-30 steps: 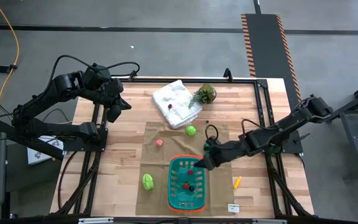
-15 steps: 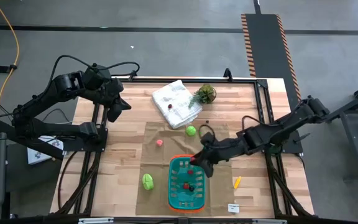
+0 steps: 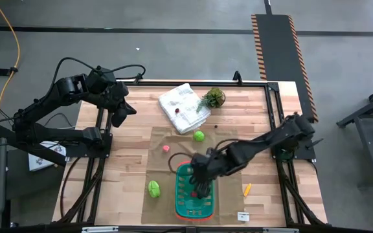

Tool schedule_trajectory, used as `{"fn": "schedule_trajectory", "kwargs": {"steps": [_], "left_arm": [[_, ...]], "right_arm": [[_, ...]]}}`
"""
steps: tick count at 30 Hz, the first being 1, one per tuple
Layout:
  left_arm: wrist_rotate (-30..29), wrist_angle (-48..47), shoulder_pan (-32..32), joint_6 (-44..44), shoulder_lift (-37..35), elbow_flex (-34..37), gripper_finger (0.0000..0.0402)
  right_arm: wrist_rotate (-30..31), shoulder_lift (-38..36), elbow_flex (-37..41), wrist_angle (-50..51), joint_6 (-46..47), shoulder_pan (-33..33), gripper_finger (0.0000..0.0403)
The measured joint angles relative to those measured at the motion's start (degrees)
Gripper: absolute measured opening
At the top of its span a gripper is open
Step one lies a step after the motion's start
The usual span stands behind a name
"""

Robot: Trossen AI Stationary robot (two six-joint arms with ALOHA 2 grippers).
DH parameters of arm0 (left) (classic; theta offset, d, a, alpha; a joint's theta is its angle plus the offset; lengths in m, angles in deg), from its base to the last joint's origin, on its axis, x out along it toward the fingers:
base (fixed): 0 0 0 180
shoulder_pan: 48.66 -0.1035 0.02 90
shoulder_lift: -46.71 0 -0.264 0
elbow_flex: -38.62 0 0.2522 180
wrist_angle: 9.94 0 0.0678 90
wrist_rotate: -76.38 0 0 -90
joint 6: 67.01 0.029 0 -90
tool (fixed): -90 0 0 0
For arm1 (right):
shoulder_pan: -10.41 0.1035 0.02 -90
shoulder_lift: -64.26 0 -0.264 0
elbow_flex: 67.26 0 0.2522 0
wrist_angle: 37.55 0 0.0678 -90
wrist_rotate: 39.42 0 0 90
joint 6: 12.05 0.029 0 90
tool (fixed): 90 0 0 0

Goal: Pick and placing Produce into tupperware
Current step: Put the bottom red cherry into the blue bin, then put the red cherry into the blue bin

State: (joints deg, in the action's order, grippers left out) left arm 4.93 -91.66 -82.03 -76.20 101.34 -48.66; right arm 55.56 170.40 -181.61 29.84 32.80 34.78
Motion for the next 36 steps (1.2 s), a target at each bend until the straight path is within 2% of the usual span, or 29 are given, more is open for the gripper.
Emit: {"fn": "schedule_trajectory", "kwargs": {"steps": [11, 18, 26, 31, 33, 36], "left_arm": [[1.37, -5.71, 0.02, 3.87, 0.0, -0.02, 0.0001], [1.37, -7.26, 0.0, 4.98, 0.0, -0.01, 0.0001], [1.36, -7.18, 0.02, 5.09, 0.0, 0.0, 0.0001], [1.34, -7.1, 0.01, 4.93, 0.0, -0.02, 0.0001], [1.3, -6.23, 0.01, 4.92, 0.0, -0.01, 0.0001], [1.26, -2.45, 0.02, 4.94, 0.37, -0.01, 0.0001]], "right_arm": [[-8.01, 9.34, -0.71, -2.6, 1.93, 0.41, 0.0094], [-11.66, 12.43, -0.71, -4.81, 3.83, 0.41, 0.0106], [-11.6, 12.42, -0.73, -5.06, 5.3, 0.41, 0.0165], [-11.01, 12.34, -0.73, -5.03, 4.66, 0.41, 0.0176], [-9.21, 11.65, -0.71, -5.06, 4.62, 0.41, 0.0176], [-2.15, 9.24, -1.53, -4.88, 4.53, 0.36, 0.0177]]}}
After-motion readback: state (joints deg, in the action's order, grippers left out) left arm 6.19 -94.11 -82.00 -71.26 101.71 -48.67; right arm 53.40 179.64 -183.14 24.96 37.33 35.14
